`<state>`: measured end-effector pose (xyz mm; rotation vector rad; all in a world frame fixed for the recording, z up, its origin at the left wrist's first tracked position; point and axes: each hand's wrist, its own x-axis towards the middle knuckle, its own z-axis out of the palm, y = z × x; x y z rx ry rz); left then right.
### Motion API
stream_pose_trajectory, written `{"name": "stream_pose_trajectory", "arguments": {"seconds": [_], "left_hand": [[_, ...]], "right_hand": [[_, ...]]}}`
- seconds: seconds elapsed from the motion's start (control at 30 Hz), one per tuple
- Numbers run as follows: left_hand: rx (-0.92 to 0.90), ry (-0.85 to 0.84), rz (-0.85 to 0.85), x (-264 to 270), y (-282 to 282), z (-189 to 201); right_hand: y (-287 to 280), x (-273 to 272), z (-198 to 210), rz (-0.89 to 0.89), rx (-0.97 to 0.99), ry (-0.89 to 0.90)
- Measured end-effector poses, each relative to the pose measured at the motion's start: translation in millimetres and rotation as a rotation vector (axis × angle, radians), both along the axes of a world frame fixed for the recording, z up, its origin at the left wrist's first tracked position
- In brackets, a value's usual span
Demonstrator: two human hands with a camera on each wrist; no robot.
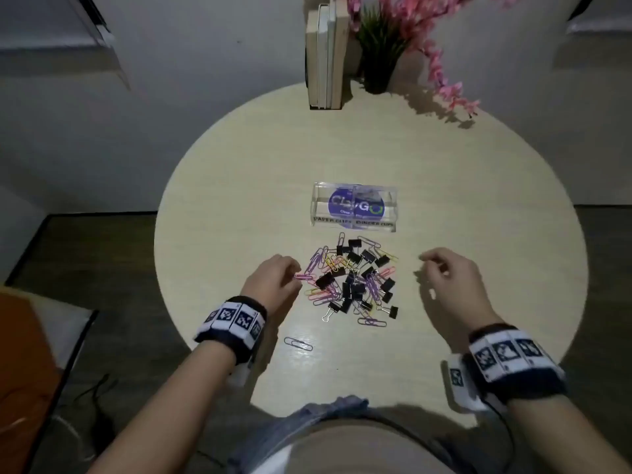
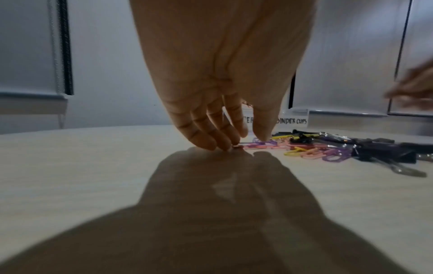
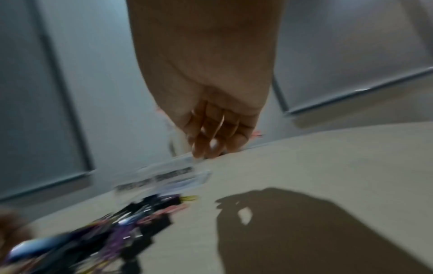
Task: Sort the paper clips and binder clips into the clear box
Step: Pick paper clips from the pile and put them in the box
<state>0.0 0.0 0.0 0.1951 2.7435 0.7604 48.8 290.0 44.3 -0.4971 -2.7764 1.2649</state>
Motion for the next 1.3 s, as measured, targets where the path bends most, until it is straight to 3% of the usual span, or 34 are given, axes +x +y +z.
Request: {"name": "stream_pose_trajectory", "arguments": {"seconds": [0.17,0.27,0.43,0.57,0.67,0.83,0.97,1.13,1.3], "left_hand": [[-0.123,0.014,-0.078,-12.2,12.3,-2.9],[-0.144,0.037,-0.103,-13.8,9.3,-4.1],[-0.009,-0.046,-0.030,-16.6,-3.2,-1.6],[0.060,-0.166,0.011,-18.7,-7.1,-3.2],[0.245,-0.299,0.204,-25.9,-2.4,-3.0],[0.227,-0.262,0.320,-35.7,20.6,-0.7],[0.033,-0.163,0.224,-36.0,32.9,-6.3],[-0.080,-0.141,0.099,-41.4,40.5,-7.1],[-0.131,-0.163,0.006,-44.1,48.6,4.1]], "right_hand": [[-65.0,-69.6,0.1,0.593,0.378,-0.082],[-84.0,-99.5,-2.8,0.785,0.661,-0.020],[-98.4,-119.8,-9.3,1.009,0.960,-0.116],[-92.6,-124.3,-20.9,0.997,0.920,-0.137],[-86.7,-123.7,-27.9,0.933,0.816,-0.171],[-81.1,-117.5,-33.1,0.831,0.666,-0.298],[-78.9,-110.8,-33.8,0.756,0.589,-0.335],[-79.4,-100.9,-36.7,0.575,0.443,-0.416],[-86.0,-92.9,-40.1,0.515,0.529,-0.396]]}}
